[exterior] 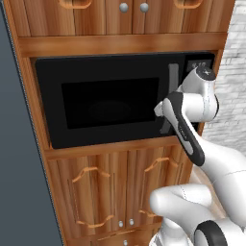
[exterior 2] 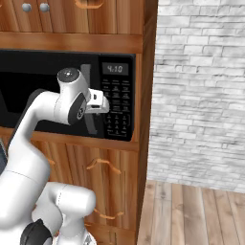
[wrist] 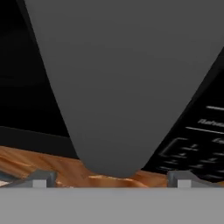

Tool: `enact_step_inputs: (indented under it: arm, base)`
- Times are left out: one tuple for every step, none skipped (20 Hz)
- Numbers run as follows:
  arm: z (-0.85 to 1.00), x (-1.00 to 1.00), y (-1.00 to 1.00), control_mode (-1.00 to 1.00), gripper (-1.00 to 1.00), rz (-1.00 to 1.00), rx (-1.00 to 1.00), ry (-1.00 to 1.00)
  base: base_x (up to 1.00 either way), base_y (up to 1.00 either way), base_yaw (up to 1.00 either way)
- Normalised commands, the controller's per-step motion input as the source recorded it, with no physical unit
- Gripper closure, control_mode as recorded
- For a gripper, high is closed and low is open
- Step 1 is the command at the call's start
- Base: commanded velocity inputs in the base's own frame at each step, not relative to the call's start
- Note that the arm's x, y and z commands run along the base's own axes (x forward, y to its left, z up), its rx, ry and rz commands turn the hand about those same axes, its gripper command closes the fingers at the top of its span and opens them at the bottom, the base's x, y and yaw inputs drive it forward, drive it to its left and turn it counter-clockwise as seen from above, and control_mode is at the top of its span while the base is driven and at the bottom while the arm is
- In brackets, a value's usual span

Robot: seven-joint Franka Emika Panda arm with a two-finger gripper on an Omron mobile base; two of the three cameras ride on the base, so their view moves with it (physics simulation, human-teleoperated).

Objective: Pick the marshmallow from the counter and place it in the microwave. Then turn on the microwave.

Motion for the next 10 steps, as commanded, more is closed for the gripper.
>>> enact_step_inputs:
  arm:
    - [0.17, 0.00, 0.00, -1.00, -1.00, -0.06, 0.00, -0.05]
    - [0.18, 0.00, 0.00, -1.00, -1.00, -0.06, 0.00, -0.04]
    - [0.19, 0.00, 0.00, -1.00, -1.00, -0.06, 0.00, -0.04]
    - [0.20, 0.00, 0.00, -1.00, -1.00, -0.07, 0.00, -0.03]
    - [0.20, 0.00, 0.00, -1.00, -1.00, -0.07, 0.00, -0.03]
    - [0.20, 0.00, 0.00, -1.00, -1.00, -0.07, 0.00, -0.03]
    - [0.19, 0.00, 0.00, -1.00, -1.00, -0.06, 0.00, -0.04]
    - [0.18, 0.00, 0.00, -1.00, -1.00, -0.05, 0.00, -0.05]
    - [0.16, 0.00, 0.00, -1.00, -1.00, -0.05, 0.00, -0.05]
    - [0.14, 0.00, 0.00, -1.00, -1.00, -0.05, 0.00, -0.04]
  base:
    - [0.00, 0.00, 0.00]
    - [0.00, 0.00, 0.00]
    - [0.00, 0.00, 0.00]
    - [0.00, 0.00, 0.00]
    - [0.00, 0.00, 0.00]
    - [0.00, 0.00, 0.00]
    - [0.00, 0.00, 0.00]
    - [0.00, 0.00, 0.00]
    - [0.00, 0.00, 0.00]
    - [0.00, 0.00, 0.00]
